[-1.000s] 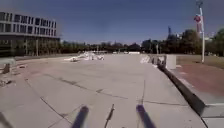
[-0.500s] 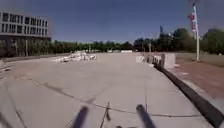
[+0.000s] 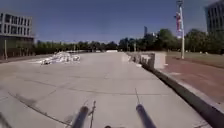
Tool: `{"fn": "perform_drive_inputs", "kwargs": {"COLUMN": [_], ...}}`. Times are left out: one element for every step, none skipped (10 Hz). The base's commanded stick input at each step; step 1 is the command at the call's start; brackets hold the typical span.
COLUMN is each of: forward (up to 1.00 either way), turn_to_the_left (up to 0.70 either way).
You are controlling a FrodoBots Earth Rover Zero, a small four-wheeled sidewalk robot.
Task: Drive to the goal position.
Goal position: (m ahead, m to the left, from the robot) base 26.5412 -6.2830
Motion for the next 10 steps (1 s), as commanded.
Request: {"fn": "perform_drive_inputs", "kwargs": {"forward": [0.70, 0.70, 0.70, 0.70, 0.70, 0.70, 0.70, 0.70, 0.70, 0.70], "turn_to_the_left": [0.00, 0.00, 0.00, 0.00, 0.00, 0.00, 0.00, 0.00, 0.00, 0.00]}}
